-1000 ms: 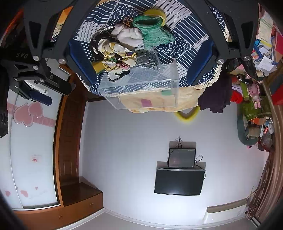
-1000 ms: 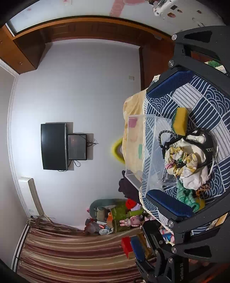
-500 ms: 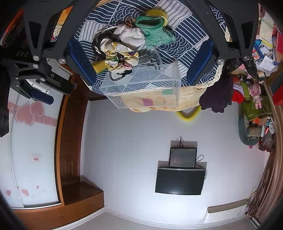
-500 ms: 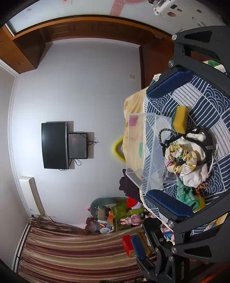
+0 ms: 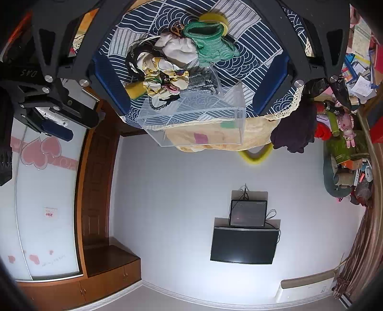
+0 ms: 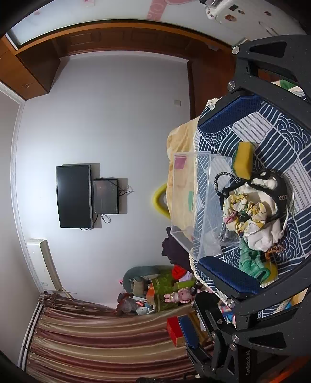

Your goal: Organize soft objects

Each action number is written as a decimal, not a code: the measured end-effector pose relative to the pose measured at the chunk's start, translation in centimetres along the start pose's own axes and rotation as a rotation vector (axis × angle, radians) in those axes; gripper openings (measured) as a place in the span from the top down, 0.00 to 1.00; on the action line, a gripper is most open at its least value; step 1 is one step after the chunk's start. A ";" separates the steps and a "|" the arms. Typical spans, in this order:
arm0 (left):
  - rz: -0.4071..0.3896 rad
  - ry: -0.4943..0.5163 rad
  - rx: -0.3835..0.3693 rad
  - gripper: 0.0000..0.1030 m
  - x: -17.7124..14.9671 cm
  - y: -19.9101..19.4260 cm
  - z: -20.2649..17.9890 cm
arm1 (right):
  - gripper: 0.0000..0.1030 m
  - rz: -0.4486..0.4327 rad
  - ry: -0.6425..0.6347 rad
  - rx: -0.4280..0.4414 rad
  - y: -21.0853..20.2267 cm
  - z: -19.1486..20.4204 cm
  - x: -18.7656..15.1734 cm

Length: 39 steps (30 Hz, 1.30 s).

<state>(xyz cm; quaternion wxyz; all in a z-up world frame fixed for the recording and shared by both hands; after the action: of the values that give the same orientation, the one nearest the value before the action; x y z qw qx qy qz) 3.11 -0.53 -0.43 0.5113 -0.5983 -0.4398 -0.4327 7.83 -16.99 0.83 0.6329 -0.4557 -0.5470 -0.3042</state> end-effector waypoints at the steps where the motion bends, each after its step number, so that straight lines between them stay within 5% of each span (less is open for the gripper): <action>1: -0.001 0.001 0.000 0.00 0.0 0.0 0.0 | 0.00 0.000 0.001 0.000 0.0 -0.1 0.0; 39: 0.014 0.003 0.008 0.00 -0.1 0.4 0.2 | 0.00 -0.006 0.011 -0.016 0.4 -0.8 -0.3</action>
<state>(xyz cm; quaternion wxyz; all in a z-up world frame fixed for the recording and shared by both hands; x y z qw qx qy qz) 3.47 -0.37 -0.58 0.5171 -0.5986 -0.4366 -0.4285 8.46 -17.59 0.42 0.6315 -0.4572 -0.5424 -0.3131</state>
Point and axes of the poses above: each gripper's, at about its wrist camera, not at the fingertips, and y roughly the way its jaws point, z to its left, x to its top, the point moved 4 cm from there along y, roughly the way its jaws point, and after that the axes turned 4 degrees about -x, right-handed, at the moved point
